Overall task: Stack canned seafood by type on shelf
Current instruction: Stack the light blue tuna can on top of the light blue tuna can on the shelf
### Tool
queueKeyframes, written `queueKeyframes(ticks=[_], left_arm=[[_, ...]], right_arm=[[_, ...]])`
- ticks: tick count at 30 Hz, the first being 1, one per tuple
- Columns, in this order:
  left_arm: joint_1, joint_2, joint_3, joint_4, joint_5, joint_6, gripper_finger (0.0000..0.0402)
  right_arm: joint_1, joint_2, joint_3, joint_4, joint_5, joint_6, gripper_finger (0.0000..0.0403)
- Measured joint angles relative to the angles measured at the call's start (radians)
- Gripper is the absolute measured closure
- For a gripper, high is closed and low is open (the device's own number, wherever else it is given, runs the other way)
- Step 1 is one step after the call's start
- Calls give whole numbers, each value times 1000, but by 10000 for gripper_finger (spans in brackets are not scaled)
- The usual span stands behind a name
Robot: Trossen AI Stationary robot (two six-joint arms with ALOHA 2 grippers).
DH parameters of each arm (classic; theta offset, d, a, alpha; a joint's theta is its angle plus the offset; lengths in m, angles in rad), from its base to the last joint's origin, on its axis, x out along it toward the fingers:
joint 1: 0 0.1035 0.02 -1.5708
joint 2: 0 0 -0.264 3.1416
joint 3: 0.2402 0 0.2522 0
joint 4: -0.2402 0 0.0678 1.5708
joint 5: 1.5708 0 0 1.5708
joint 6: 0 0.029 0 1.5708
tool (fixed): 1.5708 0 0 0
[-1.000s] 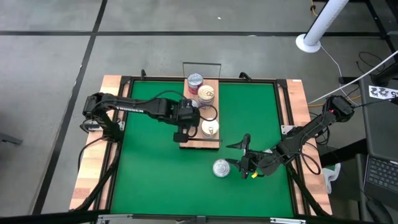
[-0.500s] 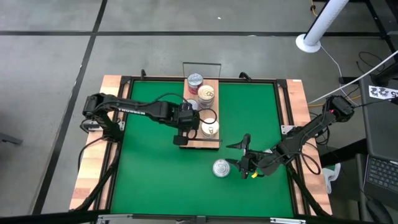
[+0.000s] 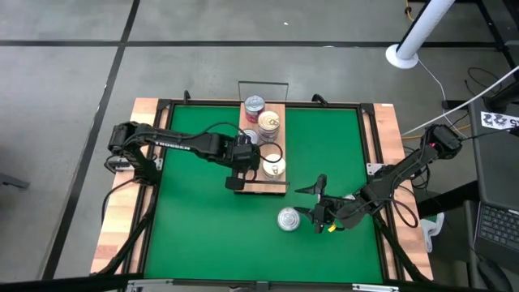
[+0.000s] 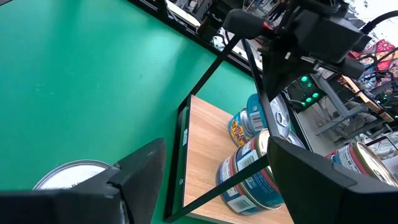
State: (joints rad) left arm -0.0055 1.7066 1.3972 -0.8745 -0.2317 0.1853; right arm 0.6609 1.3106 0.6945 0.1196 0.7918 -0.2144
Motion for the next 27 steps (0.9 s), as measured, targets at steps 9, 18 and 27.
queueKeyframes(ticks=[9,18,27], left_arm=[[0,5,0,-3,3,0,402],[4,6,0,-4,3,-1,401],[25,6,1,-7,5,-24,341]], right_arm=[[0,0,0,0,0,0,123],[0,0,0,0,0,0,123],[0,0,0,0,0,0,123]])
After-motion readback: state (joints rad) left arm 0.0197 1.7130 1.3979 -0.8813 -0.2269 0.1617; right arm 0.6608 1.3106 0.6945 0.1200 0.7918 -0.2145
